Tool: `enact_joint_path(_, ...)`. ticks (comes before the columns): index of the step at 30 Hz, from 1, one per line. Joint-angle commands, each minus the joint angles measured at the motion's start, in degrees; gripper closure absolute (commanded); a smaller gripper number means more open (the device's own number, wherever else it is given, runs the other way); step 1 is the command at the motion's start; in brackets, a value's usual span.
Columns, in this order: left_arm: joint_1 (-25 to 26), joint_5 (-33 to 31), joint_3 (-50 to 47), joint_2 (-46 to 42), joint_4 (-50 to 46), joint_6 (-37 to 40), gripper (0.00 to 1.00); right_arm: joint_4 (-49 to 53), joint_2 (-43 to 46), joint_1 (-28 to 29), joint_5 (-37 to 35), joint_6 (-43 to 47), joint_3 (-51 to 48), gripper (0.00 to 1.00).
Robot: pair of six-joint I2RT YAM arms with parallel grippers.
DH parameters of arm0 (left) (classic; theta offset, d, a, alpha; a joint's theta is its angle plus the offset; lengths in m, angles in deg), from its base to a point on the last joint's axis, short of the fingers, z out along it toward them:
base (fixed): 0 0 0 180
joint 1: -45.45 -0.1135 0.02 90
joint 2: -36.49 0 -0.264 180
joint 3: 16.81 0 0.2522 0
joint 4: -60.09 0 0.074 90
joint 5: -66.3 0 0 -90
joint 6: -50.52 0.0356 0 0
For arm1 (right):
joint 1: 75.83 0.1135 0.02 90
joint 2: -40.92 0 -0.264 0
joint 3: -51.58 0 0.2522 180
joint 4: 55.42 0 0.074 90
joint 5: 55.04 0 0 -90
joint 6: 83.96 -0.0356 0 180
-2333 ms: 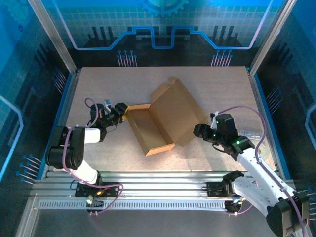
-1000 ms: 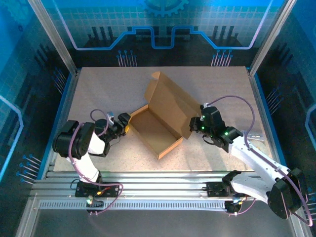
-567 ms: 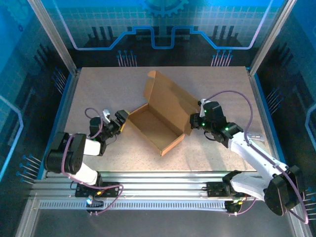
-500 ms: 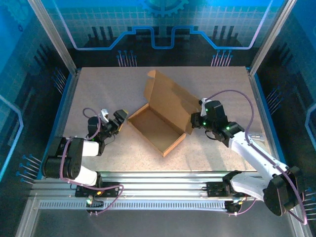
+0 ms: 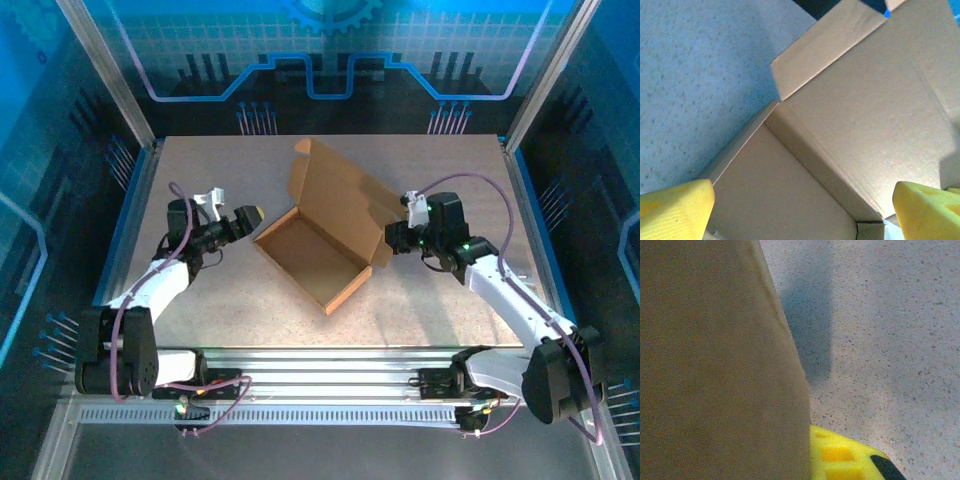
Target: Fold the paper box
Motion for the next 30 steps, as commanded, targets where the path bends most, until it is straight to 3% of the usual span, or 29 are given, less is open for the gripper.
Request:
enact_joint_path(1, -0.4, 3.2, 5.2, 1.4, -5.5, 6.3, 0.09, -1.6, -1.8, -1.0, 6.4, 4.5, 2.7, 0.90)
enact_joint_path(5, -0.2, 7.1, 16.3, 9.0, -12.7, 11.8, 0.09, -0.9, -3.6, -1.5, 9.3, 7.1, 4.9, 0.90)
enact_joint_path(14, 0.3, 4.7, 32.7, 17.9, -25.8, 25.2, 0.05, 0.7, -7.0, -2.4, 14.5, 10.2, 7.5, 0.92)
enact_joint_path(22, 0.8, 5.6, 43.5, 26.0, -32.6, 32.0, 0.04, 1.9, -8.6, -2.4, 16.8, 11.7, 8.2, 0.93)
enact_joint_path(30, 2.1, 5.3, 47.6, 30.1, -36.1, 37.8, 0.03, 3.9, -9.3, -2.7, 19.7, 13.3, 9.3, 0.93)
